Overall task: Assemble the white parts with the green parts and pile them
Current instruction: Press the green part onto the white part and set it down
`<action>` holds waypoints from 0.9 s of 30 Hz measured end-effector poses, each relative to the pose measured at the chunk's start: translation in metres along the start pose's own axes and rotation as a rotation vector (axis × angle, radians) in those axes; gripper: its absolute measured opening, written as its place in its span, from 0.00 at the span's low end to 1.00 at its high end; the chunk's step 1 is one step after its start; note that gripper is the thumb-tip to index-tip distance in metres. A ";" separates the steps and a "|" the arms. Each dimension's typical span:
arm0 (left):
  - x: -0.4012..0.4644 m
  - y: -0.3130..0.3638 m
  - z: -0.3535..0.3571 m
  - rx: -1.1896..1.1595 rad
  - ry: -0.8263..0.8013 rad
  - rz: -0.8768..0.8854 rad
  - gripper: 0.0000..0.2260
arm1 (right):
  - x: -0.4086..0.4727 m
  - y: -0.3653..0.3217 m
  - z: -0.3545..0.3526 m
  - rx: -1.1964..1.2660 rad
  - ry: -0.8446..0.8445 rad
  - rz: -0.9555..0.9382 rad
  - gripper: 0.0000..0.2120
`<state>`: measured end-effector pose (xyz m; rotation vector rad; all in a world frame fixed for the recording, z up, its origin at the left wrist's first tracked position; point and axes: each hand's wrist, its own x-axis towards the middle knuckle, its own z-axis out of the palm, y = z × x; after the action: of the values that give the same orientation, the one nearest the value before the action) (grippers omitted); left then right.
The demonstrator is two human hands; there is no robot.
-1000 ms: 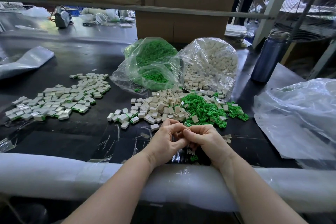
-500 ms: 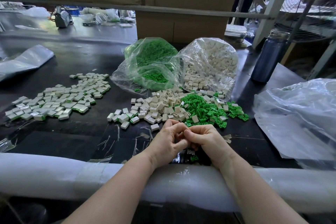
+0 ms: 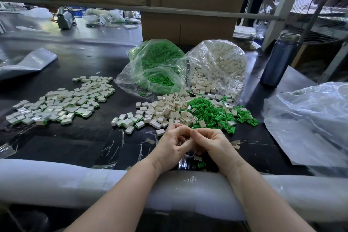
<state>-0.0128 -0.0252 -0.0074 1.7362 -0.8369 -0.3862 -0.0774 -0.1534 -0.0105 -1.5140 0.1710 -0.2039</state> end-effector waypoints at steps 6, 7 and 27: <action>0.004 -0.003 -0.002 0.043 0.094 -0.026 0.07 | -0.001 0.000 -0.004 -0.045 0.128 -0.071 0.02; 0.003 -0.003 -0.001 0.054 0.095 -0.029 0.08 | -0.002 0.000 -0.004 -0.069 0.129 -0.085 0.02; 0.004 -0.012 -0.012 0.049 0.692 -0.048 0.08 | 0.001 0.002 -0.007 -0.202 0.358 -0.104 0.08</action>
<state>0.0016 -0.0183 -0.0143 1.7659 -0.3020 0.2091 -0.0784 -0.1602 -0.0131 -1.6788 0.4084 -0.5553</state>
